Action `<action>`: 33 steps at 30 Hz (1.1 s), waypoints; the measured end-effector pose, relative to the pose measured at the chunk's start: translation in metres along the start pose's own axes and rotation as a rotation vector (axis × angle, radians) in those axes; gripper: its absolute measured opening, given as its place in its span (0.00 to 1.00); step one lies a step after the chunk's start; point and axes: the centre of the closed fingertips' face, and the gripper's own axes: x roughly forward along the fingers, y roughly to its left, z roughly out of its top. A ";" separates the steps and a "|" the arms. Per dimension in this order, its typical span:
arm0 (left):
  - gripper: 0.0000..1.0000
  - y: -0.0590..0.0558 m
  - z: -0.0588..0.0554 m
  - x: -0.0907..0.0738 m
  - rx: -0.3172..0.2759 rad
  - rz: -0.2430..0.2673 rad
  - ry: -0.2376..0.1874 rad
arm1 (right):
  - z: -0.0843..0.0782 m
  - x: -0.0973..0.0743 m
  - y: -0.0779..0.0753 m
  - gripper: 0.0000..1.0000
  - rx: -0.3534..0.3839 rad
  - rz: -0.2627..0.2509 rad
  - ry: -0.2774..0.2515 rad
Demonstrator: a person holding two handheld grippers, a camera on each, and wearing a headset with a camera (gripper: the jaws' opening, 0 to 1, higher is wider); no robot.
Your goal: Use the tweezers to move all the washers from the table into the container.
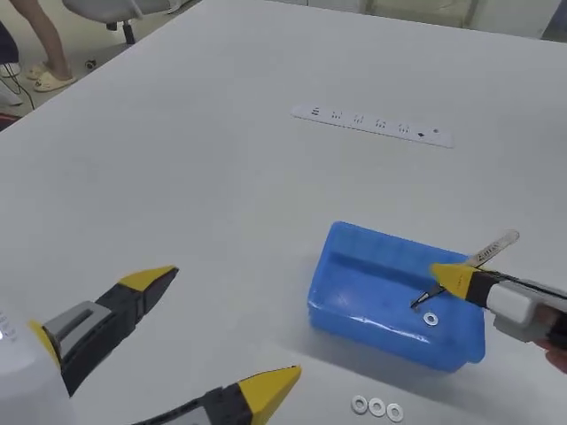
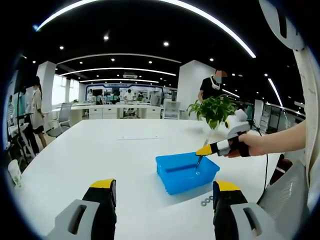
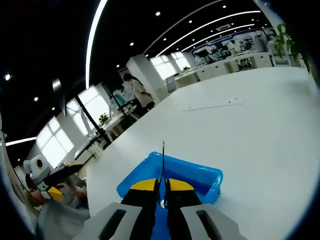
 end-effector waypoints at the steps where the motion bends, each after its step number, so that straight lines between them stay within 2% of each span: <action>1: 0.80 0.000 0.000 0.000 -0.001 -0.001 0.000 | -0.002 0.001 -0.001 0.03 -0.014 -0.005 0.011; 9: 0.80 -0.002 0.000 0.000 0.000 -0.005 0.003 | -0.011 0.011 -0.006 0.03 -0.099 -0.024 0.054; 21: 0.80 -0.003 0.000 0.000 0.001 -0.008 0.006 | -0.018 0.018 -0.007 0.03 -0.195 -0.032 0.086; 33: 0.80 -0.002 -0.001 0.001 0.004 -0.011 0.003 | -0.019 0.019 -0.001 0.04 -0.310 -0.026 0.090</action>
